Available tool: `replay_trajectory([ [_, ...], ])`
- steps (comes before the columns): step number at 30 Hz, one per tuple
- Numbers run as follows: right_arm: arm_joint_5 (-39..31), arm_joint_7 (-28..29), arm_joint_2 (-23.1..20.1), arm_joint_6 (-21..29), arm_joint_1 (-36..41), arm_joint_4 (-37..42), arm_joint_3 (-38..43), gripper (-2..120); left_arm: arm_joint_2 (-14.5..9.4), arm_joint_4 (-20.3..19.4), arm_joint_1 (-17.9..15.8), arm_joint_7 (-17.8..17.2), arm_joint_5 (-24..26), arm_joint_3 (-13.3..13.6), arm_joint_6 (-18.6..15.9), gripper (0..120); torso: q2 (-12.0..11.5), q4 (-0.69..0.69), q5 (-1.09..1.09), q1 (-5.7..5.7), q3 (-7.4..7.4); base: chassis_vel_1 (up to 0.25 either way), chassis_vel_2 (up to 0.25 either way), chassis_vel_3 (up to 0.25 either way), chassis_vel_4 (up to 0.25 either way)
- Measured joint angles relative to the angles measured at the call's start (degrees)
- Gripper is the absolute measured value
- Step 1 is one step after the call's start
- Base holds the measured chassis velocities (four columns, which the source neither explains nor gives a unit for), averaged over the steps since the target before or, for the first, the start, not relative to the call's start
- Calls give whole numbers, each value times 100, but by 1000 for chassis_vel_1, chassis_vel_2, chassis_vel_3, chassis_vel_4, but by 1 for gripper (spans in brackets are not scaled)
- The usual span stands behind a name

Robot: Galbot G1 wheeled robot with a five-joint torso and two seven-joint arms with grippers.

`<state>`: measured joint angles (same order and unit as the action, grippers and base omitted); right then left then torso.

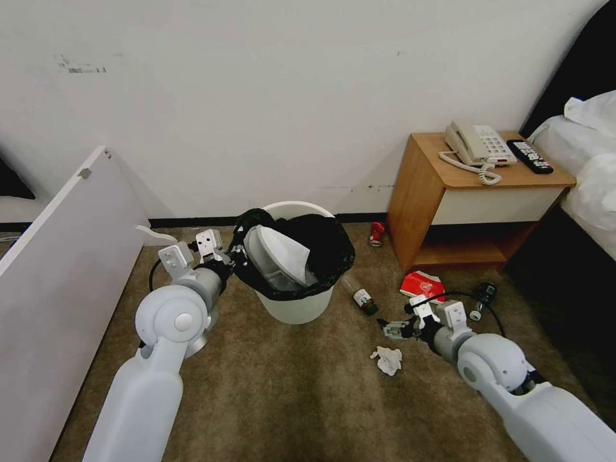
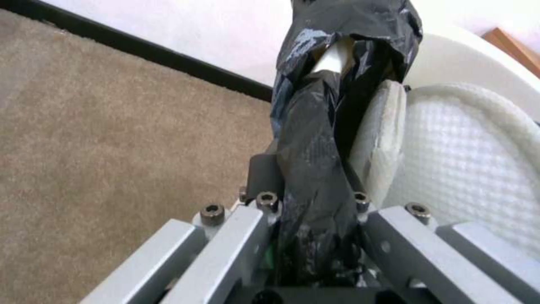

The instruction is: Pick up the trash bin, then pick up the garbage from the floor and place it into the trash bin.

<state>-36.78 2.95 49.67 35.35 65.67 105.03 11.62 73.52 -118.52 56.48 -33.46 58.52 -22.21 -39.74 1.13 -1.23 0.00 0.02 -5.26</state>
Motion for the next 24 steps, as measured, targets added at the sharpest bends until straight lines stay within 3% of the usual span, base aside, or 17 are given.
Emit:
replay_trajectory([
  [24, 403, -170, 421, -656, -344, -1446, -327, 100, -12, -146, 165, 2, -47, -2, 23, 5, 0, 0, 0, 0, 0, 0, 0, 0, 0],
])
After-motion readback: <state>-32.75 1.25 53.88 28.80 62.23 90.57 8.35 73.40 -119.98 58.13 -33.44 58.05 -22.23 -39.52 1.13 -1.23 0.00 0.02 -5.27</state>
